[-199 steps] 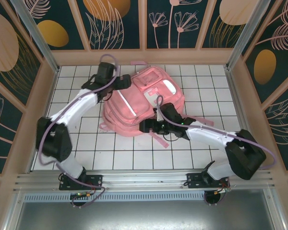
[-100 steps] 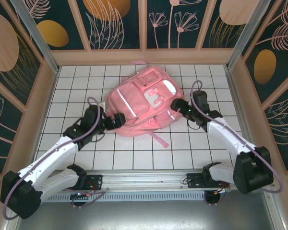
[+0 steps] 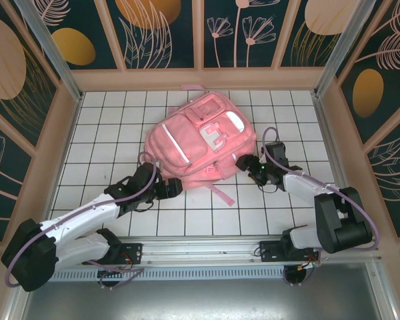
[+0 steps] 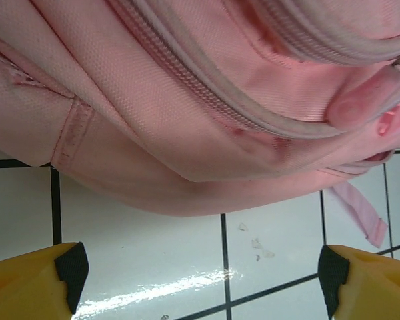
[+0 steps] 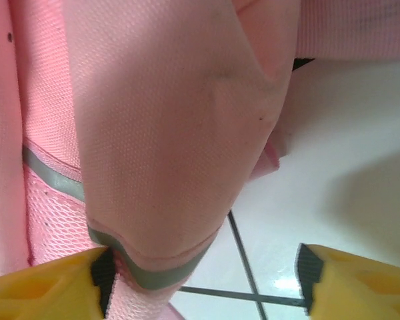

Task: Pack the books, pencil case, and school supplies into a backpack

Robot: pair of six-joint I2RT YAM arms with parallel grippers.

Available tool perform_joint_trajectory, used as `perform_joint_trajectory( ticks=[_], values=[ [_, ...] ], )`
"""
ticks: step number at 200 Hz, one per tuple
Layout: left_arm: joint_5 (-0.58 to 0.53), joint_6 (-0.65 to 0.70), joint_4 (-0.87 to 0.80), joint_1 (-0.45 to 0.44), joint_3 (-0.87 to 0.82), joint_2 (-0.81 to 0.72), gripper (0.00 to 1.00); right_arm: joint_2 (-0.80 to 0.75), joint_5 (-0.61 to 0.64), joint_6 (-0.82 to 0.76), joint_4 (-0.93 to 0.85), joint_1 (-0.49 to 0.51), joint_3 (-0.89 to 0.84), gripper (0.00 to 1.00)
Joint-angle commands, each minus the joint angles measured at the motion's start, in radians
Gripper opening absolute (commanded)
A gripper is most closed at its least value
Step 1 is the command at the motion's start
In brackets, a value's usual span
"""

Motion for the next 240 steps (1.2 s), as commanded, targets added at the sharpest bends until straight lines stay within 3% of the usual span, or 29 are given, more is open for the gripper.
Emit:
perform_joint_trajectory(
  ticks=[1, 15, 36, 74, 104, 161, 224, 240],
  values=[
    [-0.018, 0.001, 0.067, -0.003, -0.004, 0.010, 0.89, 0.041, -0.071, 0.073, 0.175, 0.007, 0.005, 0.55],
    [-0.024, 0.008, 0.065, -0.003, 0.004, 0.013, 0.88, 0.080, -0.077, 0.094, 0.208, 0.006, 0.018, 0.28],
    [-0.089, 0.031, 0.033, -0.004, 0.012, 0.031, 0.89, 0.125, -0.106, 0.113, 0.227, 0.003, 0.049, 0.00],
    [-0.084, 0.034, 0.035, -0.003, 0.025, 0.040, 0.89, 0.075, -0.203, 0.190, 0.218, -0.008, 0.076, 0.00],
    [-0.077, 0.055, 0.031, -0.003, 0.068, 0.041, 0.91, 0.054, -0.364, 0.308, 0.242, 0.018, 0.115, 0.00],
    [-0.225, 0.129, -0.010, 0.002, 0.157, 0.215, 0.95, -0.109, -0.395, 0.219, 0.040, 0.061, 0.261, 0.00],
    [-0.208, 0.133, 0.005, 0.031, 0.191, 0.216, 0.91, -0.135, -0.459, 0.286, 0.165, 0.072, 0.283, 0.00],
    [-0.194, 0.140, -0.009, 0.030, 0.205, 0.193, 0.87, -0.137, -0.497, 0.333, 0.272, 0.078, 0.263, 0.00]
  ],
)
